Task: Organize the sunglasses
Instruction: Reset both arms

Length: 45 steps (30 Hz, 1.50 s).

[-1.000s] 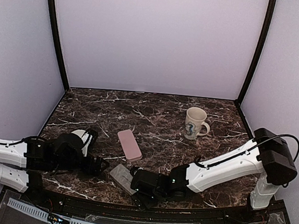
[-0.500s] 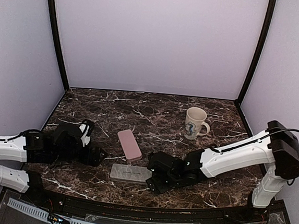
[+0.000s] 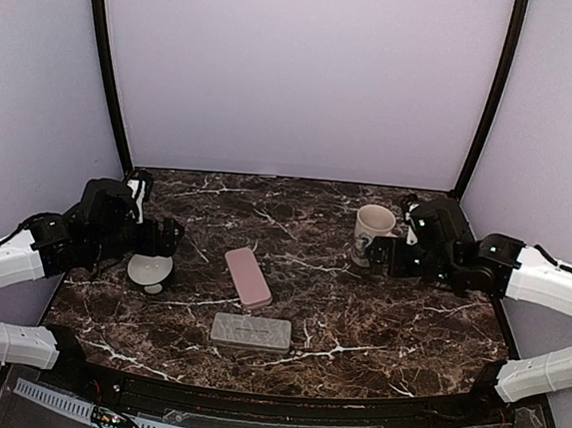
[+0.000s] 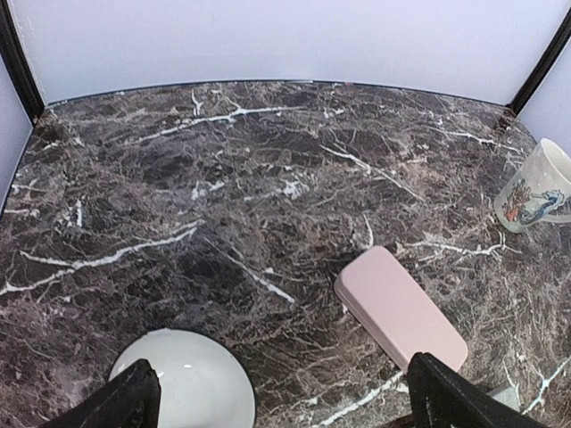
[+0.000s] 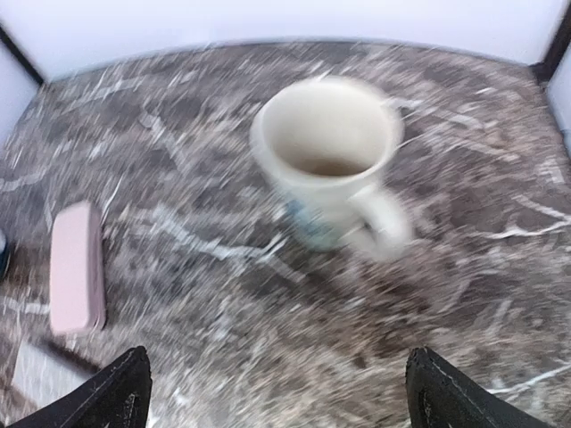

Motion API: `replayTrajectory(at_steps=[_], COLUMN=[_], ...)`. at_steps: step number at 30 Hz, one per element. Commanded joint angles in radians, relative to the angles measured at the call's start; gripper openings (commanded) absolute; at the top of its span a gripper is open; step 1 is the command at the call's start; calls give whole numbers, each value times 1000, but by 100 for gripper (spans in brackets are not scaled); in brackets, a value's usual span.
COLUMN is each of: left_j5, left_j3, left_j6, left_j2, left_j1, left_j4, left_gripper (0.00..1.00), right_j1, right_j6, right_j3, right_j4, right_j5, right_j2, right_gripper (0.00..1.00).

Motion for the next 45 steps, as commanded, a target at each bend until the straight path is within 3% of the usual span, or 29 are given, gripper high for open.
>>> replayTrajectory(at_steps=[1,7,16,45], left_j5=[-66,-80,-160,-149], left_j3=[49,-4,-106,-93], left_j6=[97,178,208,218], left_j2=[-21,-127,-259,-223], left_j1=[20,24,24,22], left_j4=[32,164,227,205], left_gripper=[99,99,99,99], right_j1=[-56,-59,-60,-60], right_j6=[-69,-142,-204,-227], right_j3=[-13,25,-81,-81], right_j4=[24,11,156,185], right_j5=[171,336,361,370], right_j2=[-81,-110,-256,-228], right_gripper=[100,100,100,100])
